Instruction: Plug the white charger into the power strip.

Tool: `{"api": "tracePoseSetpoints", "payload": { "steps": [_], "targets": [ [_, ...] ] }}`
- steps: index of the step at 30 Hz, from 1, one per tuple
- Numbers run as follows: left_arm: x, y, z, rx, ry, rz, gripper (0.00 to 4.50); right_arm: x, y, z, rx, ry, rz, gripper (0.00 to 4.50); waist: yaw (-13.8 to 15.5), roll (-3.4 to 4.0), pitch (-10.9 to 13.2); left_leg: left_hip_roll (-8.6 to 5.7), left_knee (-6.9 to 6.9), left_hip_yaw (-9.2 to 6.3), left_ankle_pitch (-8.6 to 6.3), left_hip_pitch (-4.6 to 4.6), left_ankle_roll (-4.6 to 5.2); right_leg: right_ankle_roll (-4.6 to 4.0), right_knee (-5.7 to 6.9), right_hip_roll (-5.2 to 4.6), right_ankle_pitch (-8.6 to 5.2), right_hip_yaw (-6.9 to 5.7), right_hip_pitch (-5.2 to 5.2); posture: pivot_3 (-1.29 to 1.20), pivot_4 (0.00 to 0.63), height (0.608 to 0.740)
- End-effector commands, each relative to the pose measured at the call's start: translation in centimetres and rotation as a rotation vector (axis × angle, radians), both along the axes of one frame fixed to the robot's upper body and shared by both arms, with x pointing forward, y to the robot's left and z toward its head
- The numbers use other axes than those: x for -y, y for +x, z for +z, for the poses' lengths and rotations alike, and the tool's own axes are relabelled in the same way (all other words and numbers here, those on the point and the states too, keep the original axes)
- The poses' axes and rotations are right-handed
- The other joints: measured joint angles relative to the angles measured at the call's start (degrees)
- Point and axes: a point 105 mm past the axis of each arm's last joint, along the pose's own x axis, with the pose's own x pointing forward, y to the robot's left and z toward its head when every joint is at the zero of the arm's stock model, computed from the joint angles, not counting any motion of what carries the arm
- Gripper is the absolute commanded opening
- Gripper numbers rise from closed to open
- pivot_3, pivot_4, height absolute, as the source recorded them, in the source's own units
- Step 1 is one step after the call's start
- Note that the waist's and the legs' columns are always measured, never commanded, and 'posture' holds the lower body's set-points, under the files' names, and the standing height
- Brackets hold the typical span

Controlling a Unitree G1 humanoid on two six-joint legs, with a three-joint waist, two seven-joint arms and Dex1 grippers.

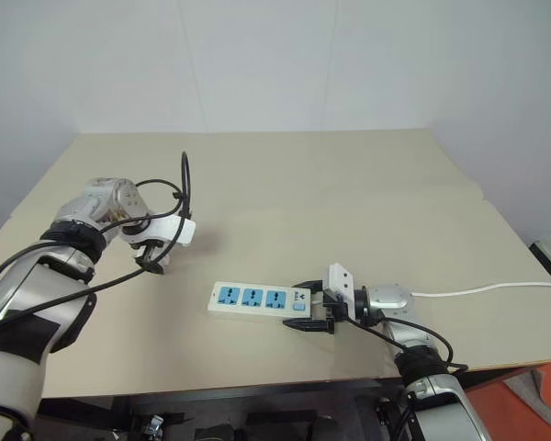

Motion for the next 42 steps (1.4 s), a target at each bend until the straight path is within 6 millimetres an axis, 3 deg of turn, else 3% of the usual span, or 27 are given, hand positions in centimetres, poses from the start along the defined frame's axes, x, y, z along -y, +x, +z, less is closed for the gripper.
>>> {"api": "tracePoseSetpoints", "payload": {
  "steps": [1,11,15,17,21,24,29,33,42],
  "targets": [
    [-0.6,-0.5,-0.6,-0.031,0.005,0.015,4.1,0.1,-0.2,-0.2,-0.014,-0.014,0.004,3.42,0.0,0.0,0.0,0.0,0.0,0.0,0.0,0.01,0.0,0.0,0.0,0.0,0.0,0.0,0.01,0.0,0.15,0.74],
    [-0.7,-1.0,-1.3,-0.068,-0.009,0.012,1.04,0.3,-0.1,-0.2,-0.011,-0.024,0.001,3.42,0.37,0.02,-0.01,-0.01,0.11,0.01,0.0,0.08,0.0,0.0,-0.01,0.0,0.0,0.02,0.05,0.0,0.15,0.74],
    [-0.4,-1.0,-0.8,-0.052,-0.043,-0.016,1.03,0.3,0.0,-0.2,-0.011,-0.023,-0.001,3.42,0.33,0.02,-0.01,0.0,0.11,-0.01,0.0,0.08,0.0,0.0,0.01,0.0,0.0,0.02,0.05,0.0,0.15,0.74],
    [0.7,-0.6,0.8,-0.008,-0.133,-0.042,1.03,0.2,-0.1,-0.2,-0.013,-0.024,0.0,3.42,0.32,0.02,-0.01,0.0,0.11,-0.02,0.0,0.06,0.0,0.0,0.01,0.0,0.0,0.02,0.04,0.0,0.15,0.74],
    [4.3,-0.3,5.3,0.065,-0.387,-0.134,1.03,0.0,-0.1,-0.2,-0.013,-0.014,0.002,3.42,0.3,0.01,-0.01,0.02,0.17,-0.14,0.0,-0.06,0.0,0.0,0.03,0.0,0.0,-0.05,0.03,0.0,0.15,0.74],
    [8.2,-0.9,8.4,0.069,-0.655,-0.216,1.03,-0.4,-0.2,-0.2,-0.017,0.0,0.008,3.42,0.3,0.01,0.0,0.02,0.17,-0.22,0.0,-0.1,0.01,0.0,0.01,0.0,0.0,-0.06,0.02,0.0,0.15,0.74],
    [12.6,-2.9,10.7,0.071,-0.995,-0.382,1.03,-1.1,-1.0,-1.0,-0.04,-0.021,0.064,3.42,-0.39,0.02,-0.01,0.04,0.17,-0.29,0.0,-0.05,0.0,0.0,0.03,0.02,0.0,-0.03,0.02,0.0,0.15,0.74],
    [14.9,-6.2,10.3,0.0,-1.241,-0.525,1.03,-1.5,-0.9,-1.1,-0.05,-0.03,0.096,3.42,-0.51,0.04,-0.03,0.16,0.17,-0.28,0.0,0.06,-0.01,0.0,0.07,0.08,0.0,0.07,0.05,0.0,0.15,0.74],
    [15.5,-9.8,7.4,-0.153,-1.369,-0.483,1.03,-1.3,-0.4,-1.4,-0.061,-0.057,0.112,3.42,-0.54,0.05,-0.04,0.21,0.2,-0.23,0.02,0.26,-0.04,-0.03,0.05,0.19,0.02,0.22,0.2,0.0,0.15,0.74]
  ]
}}
